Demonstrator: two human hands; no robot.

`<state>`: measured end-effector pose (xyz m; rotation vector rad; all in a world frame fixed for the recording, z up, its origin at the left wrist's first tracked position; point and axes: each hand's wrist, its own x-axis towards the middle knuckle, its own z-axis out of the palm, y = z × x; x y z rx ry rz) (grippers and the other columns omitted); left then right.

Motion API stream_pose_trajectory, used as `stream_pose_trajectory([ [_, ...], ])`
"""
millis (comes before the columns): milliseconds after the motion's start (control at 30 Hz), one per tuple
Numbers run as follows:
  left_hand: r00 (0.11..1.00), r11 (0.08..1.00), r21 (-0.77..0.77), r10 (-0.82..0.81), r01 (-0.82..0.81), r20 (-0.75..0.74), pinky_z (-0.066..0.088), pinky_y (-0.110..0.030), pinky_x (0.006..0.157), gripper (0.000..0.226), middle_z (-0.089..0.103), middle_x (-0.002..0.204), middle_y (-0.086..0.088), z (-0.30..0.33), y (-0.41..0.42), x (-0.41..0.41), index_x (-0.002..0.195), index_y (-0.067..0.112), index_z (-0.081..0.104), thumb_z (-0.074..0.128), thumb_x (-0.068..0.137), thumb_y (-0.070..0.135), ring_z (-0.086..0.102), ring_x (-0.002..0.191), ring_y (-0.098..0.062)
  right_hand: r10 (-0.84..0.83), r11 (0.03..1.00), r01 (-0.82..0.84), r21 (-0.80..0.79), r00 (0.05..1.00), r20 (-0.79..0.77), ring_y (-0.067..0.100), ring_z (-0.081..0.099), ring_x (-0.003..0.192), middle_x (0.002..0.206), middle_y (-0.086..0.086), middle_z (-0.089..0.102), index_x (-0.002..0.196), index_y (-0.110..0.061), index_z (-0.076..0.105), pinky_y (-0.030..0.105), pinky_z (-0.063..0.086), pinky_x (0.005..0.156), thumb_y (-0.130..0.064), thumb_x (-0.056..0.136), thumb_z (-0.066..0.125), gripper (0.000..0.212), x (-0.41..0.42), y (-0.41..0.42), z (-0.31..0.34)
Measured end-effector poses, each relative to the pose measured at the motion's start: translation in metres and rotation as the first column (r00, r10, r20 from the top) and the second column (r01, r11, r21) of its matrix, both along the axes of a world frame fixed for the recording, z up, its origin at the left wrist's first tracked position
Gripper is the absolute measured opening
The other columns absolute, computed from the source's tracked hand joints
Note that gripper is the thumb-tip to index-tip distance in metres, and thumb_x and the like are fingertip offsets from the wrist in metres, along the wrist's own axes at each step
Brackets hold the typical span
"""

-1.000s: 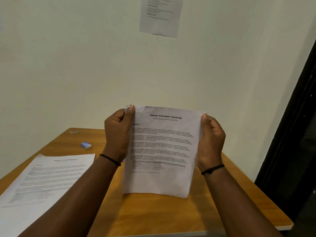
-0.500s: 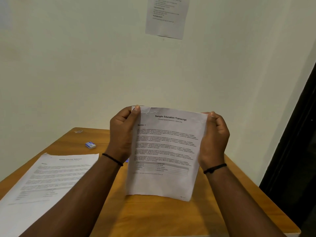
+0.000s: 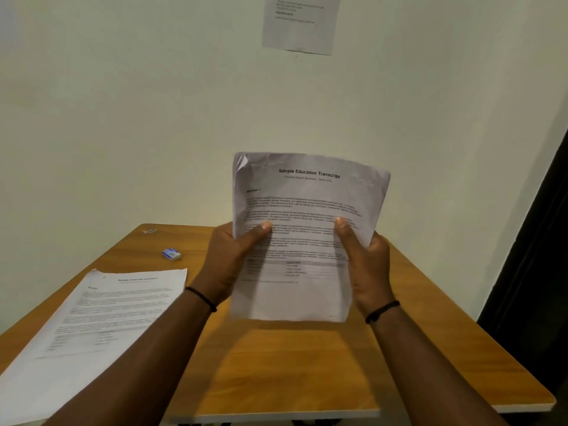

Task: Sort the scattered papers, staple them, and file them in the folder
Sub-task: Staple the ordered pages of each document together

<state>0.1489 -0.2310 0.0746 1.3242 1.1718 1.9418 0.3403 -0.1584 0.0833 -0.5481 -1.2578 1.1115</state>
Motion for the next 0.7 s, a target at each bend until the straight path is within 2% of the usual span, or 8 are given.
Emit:
stream_pose_trajectory([
  [67, 1.000, 0.998, -0.055, 0.001, -0.001, -0.004, 0.057, -0.022, 0.070, 0.028, 0.078, 0.099, -0.004, -0.008, 0.001, -0.002, 0.106, 0.006, 0.071, 0.067, 0.086, 0.025, 0.075, 0.090, -0.021, 0.008, 1.000, -0.008, -0.016, 1.000, 0.000, 0.017, 0.074, 0.091, 0.096, 0.004, 0.077, 0.106, -0.003, 0.069, 0.022, 0.057, 0.069, -0.017, 0.092, 0.068, 0.020, -0.001, -0.001, -0.008],
  [167, 1.000, 0.987, -0.162, 0.002, -0.001, 0.003, 0.061, -0.028, 0.072, 0.021, 0.078, 0.098, -0.003, -0.039, -0.001, 0.000, 0.105, 0.007, 0.071, 0.066, 0.090, 0.021, 0.075, 0.090, -0.024, 0.024, 0.995, -0.020, -0.093, 0.999, 0.040, 0.015, 0.073, 0.092, 0.096, -0.003, 0.077, 0.102, -0.016, 0.071, 0.022, 0.057, 0.070, -0.017, 0.092, 0.067, 0.011, -0.003, -0.006, -0.044],
  [233, 1.000, 0.985, -0.172, 0.009, -0.006, 0.017, 0.061, -0.028, 0.071, 0.018, 0.078, 0.098, -0.002, -0.053, -0.003, 0.004, 0.104, 0.010, 0.071, 0.066, 0.090, 0.021, 0.075, 0.089, -0.022, 0.028, 0.990, -0.021, -0.140, 0.998, 0.048, 0.010, 0.073, 0.092, 0.095, -0.008, 0.077, 0.100, -0.021, 0.071, 0.020, 0.057, 0.069, -0.019, 0.090, 0.069, 0.011, -0.006, -0.010, -0.061],
  [367, 1.000, 0.984, -0.178, 0.022, -0.023, -0.005, 0.061, -0.028, 0.072, 0.019, 0.078, 0.097, 0.001, -0.058, -0.003, 0.004, 0.101, 0.015, 0.073, 0.069, 0.086, 0.027, 0.075, 0.088, -0.019, 0.034, 0.986, -0.026, -0.164, 0.998, 0.045, 0.006, 0.072, 0.089, 0.093, -0.011, 0.077, 0.099, -0.022, 0.071, 0.017, 0.056, 0.068, -0.018, 0.090, 0.069, 0.011, -0.006, -0.011, -0.066],
  [500, 0.999, 0.973, -0.230, -0.020, 0.010, -0.043, 0.058, -0.022, 0.068, 0.014, 0.078, 0.096, 0.003, -0.055, -0.002, -0.002, 0.101, 0.013, 0.072, 0.067, 0.091, 0.021, 0.075, 0.087, -0.018, 0.063, 0.984, -0.051, -0.173, 0.996, 0.062, 0.005, 0.072, 0.087, 0.090, -0.012, 0.077, 0.101, -0.019, 0.070, 0.016, 0.055, 0.066, -0.016, 0.092, 0.066, 0.011, -0.002, -0.010, -0.065],
  [600, 0.999, 0.981, -0.193, -0.003, -0.005, -0.042, 0.059, -0.025, 0.072, 0.021, 0.078, 0.099, -0.002, -0.039, 0.001, -0.013, 0.105, 0.007, 0.072, 0.065, 0.093, 0.022, 0.075, 0.092, -0.022, 0.093, 0.984, -0.077, -0.160, 0.991, 0.094, 0.005, 0.072, 0.088, 0.092, -0.013, 0.077, 0.103, -0.020, 0.070, 0.016, 0.055, 0.067, -0.017, 0.093, 0.064, 0.012, 0.000, -0.009, -0.063],
  [700, 0.999, 0.994, -0.101, 0.049, -0.048, 0.012, 0.058, -0.038, 0.084, 0.029, 0.075, 0.107, -0.013, -0.011, 0.003, -0.027, 0.109, 0.002, 0.072, 0.064, 0.094, 0.025, 0.072, 0.099, -0.031, 0.165, 0.974, -0.142, -0.175, 0.978, 0.124, 0.008, 0.073, 0.089, 0.097, -0.009, 0.077, 0.105, -0.019, 0.070, 0.017, 0.056, 0.068, -0.019, 0.094, 0.063, 0.013, 0.000, -0.009, -0.064],
])
